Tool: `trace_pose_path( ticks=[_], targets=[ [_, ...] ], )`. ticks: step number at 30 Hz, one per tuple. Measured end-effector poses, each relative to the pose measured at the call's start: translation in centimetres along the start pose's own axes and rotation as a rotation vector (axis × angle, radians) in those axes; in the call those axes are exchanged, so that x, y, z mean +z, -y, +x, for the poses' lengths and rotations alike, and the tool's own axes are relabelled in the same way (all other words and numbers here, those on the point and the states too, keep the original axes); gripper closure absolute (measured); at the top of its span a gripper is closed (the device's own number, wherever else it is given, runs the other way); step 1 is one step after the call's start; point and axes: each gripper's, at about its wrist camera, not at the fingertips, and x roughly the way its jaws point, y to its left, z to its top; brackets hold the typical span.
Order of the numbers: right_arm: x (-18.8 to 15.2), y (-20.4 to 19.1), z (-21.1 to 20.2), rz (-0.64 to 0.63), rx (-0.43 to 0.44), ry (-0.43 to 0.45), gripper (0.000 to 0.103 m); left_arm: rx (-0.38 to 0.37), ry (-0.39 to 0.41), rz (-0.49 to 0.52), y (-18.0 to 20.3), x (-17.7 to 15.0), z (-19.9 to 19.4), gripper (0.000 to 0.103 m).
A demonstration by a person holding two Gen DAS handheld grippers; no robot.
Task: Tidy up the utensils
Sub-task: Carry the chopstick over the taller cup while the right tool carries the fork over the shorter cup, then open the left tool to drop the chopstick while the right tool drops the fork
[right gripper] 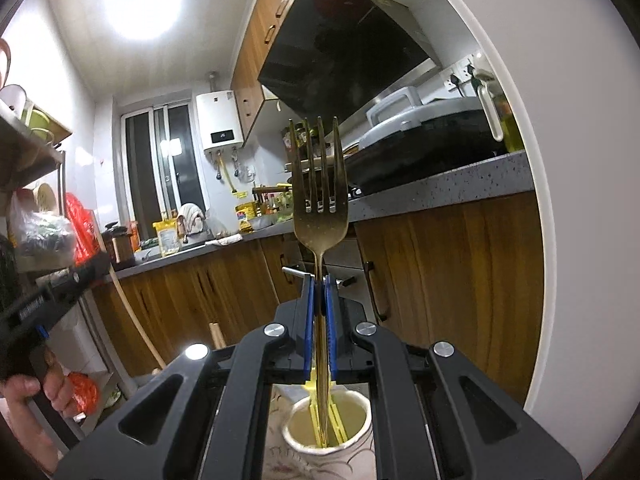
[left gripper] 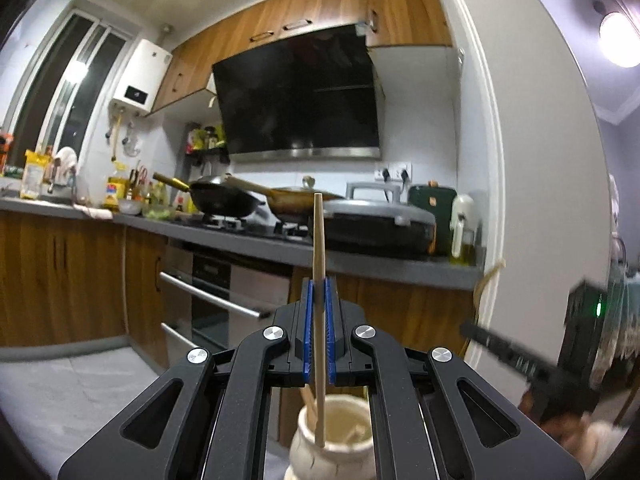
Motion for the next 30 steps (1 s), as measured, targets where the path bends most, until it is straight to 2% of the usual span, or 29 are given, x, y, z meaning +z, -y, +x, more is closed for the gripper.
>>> trace_pose_path(
  ticks=[3,8,17,22,30],
  targets=[
    [-0.9,0.6,0.7,0.014,-0.004,-0.001,0.097,0.012,0.003,0.002,0.1,-0.2,1.2,0.097],
    [-2.2,1.2,2.4,-0.005,-0.028,-0.084,0.097,0.014,-0.053,-0.014,-0.2,-2.5,3.0,0.096],
    [-4.4,1.6,4.2,-0.02,-0.06,-0.225,0.097,0.004,-0.154,-0.079,-1.2,-6.9,2.9,0.096],
    [-4.9,1.8,4.3,-0.012,-0.068,-0.249,0.097,-0.002,-0.201,-0.064,-0.9,-8.5,2.8,0.096],
    [-4.6,1.4,4.7,-0.02,-0.078,-0.247,0.097,0.003,-0.245,-0.105,-1.8,-10.0,2.8,0.096]
  ],
)
